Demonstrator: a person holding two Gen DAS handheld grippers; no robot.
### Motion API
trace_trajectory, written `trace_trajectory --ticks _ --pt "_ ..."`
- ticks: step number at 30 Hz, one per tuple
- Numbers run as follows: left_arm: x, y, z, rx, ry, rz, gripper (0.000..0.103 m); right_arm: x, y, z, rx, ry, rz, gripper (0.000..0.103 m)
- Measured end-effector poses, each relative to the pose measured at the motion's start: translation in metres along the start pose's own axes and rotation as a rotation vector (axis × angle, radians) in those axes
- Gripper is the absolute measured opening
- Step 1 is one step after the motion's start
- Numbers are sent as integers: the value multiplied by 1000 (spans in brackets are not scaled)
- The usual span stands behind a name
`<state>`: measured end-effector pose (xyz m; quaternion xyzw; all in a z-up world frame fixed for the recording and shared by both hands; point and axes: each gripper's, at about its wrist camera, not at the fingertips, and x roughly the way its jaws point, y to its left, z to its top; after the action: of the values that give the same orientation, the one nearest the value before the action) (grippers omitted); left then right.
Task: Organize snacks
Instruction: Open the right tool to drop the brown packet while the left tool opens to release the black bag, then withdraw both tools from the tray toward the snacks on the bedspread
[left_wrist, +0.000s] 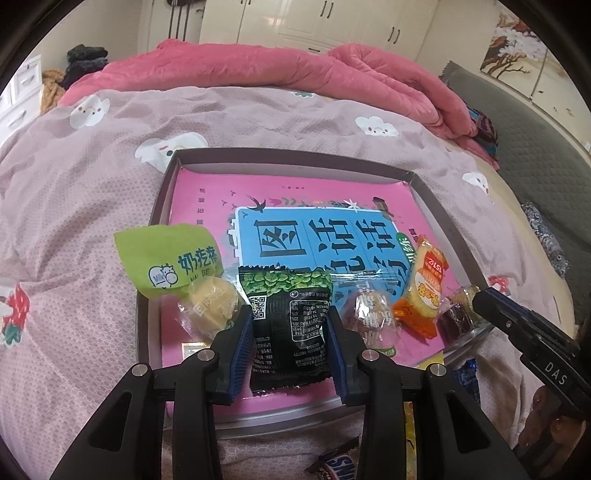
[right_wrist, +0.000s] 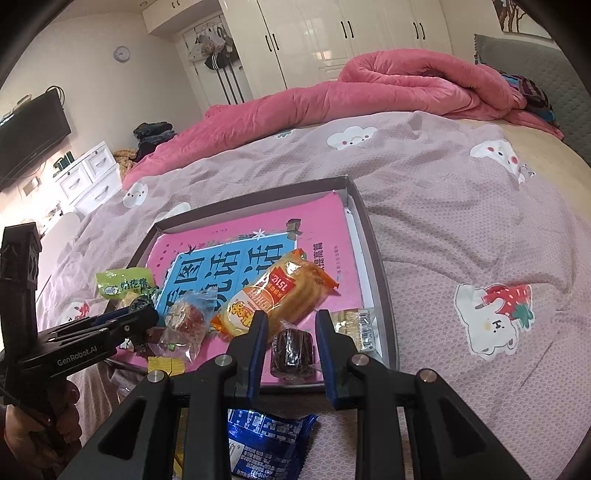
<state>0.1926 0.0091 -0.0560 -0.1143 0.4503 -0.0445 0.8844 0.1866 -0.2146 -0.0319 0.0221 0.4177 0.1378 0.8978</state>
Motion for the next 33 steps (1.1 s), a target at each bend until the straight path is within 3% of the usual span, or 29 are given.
trace_trajectory --ticks 20,24,33 --pt "-9 -3 2 0 -11 -16 50 0 1 1 -4 -5 9 29" --pt "-11 -3 2 -1 -14 -20 62 -1 1 1 -5 -8 11 31" --pt "-22 -1 3 -21 -32 -42 66 -4 3 2 -6 -16 20 35"
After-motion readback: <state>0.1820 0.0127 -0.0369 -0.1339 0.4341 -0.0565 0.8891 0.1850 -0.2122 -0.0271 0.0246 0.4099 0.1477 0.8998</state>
